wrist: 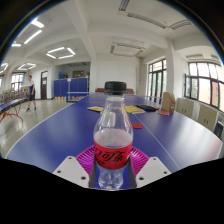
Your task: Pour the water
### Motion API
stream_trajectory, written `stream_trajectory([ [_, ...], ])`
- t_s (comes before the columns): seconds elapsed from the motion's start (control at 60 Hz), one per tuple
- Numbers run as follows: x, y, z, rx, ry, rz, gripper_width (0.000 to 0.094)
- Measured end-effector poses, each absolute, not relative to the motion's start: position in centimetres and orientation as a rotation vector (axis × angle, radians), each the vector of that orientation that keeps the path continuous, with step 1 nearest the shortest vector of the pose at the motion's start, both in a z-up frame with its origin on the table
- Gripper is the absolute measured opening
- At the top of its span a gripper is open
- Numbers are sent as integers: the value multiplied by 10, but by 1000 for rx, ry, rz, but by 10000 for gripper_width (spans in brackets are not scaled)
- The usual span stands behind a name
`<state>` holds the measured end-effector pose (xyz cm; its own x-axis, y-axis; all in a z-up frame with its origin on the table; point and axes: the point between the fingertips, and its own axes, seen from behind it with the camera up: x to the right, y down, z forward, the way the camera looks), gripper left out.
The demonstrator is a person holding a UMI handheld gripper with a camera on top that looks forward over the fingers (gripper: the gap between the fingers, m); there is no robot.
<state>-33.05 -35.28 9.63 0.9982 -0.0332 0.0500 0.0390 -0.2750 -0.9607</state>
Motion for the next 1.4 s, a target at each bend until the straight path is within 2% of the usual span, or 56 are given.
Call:
stream_trajectory([
  [0.033,-326,-347,87,-1841,2,-74,435],
  [0.133,-326,-347,93,-1843,1,-77,354],
  [0.2,-321,-346,90,-1846,-4,-105,351],
  [0.317,-283,-343,115,-1846,25,-189,352],
  [0.333,-281,-346,105,-1842,26,-210,351],
  [0.483,-185,-312,163,-1811,5,-515,351],
  [0.667,-81,-224,269,-1670,-151,-942,351],
  [0.783,-59,-148,329,-1516,-398,-1287,354],
  [0.883,-87,-71,363,-1323,-664,-1469,356],
  [1.0,-152,-10,346,-1075,-1047,-1591,357],
  [1.2,-238,48,250,-701,-1588,-1670,352],
  [1.3,-257,53,219,-596,-1727,-1656,351],
  [1.4,-259,59,211,-612,-1721,-1624,351],
])
